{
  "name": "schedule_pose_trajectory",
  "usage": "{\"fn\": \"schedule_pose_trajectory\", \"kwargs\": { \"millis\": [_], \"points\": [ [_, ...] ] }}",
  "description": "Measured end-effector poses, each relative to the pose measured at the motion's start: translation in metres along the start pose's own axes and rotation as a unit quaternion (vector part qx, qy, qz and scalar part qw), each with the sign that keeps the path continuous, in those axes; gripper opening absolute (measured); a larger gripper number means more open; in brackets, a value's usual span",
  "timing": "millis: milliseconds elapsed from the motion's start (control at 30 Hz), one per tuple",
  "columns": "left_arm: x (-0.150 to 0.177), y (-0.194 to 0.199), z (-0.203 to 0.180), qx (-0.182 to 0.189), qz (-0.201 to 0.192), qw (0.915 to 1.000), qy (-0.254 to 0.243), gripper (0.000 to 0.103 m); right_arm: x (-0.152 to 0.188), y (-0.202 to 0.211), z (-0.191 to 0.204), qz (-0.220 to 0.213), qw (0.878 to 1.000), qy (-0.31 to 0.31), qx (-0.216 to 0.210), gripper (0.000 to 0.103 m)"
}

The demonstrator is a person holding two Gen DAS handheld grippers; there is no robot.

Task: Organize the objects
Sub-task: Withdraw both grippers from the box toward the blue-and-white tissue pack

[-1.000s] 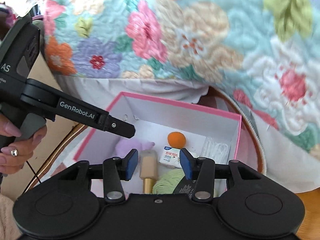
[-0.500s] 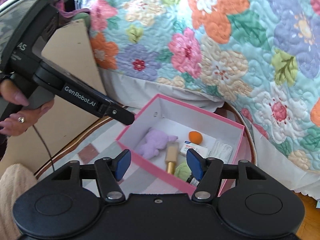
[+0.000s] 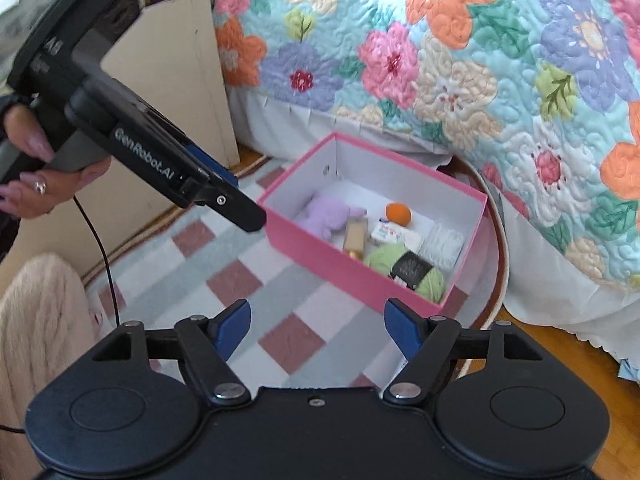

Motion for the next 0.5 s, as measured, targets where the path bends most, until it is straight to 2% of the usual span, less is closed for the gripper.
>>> {"fn": "schedule_pose_trajectory", "kwargs": {
  "millis": [267, 433, 500],
  "points": [
    [0.005, -0.049, -0.006, 0.009, 0.016, 0.9998, -0.006, 0.064, 0.028, -0.030, -0.010, 0.032, 0.999, -0.024, -0.007, 0.081],
    [0.001, -0.093, -0.011, 0.026, 0.034, 0.9990, -0.010, 0.066, 0.039, -0.060, -0.016, 0.054, 0.998, -0.036, 0.002, 0.082],
    [-0.002, -0.114, -0.015, 0.030, 0.030, 0.9990, -0.016, 0.066, 0.044, -0.071, -0.020, 0.056, 0.998, -0.040, 0.006, 0.083]
  ]
}}
Point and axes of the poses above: each gripper's, at about its wrist camera, not at the fingertips, and y roughly against the way its jaws point, z to its left, x to its underside, the point moved 2 cm from there along -y, roughly the way its jaws point, and after that the axes turned 12 degrees about z, right-handed, at the moved point
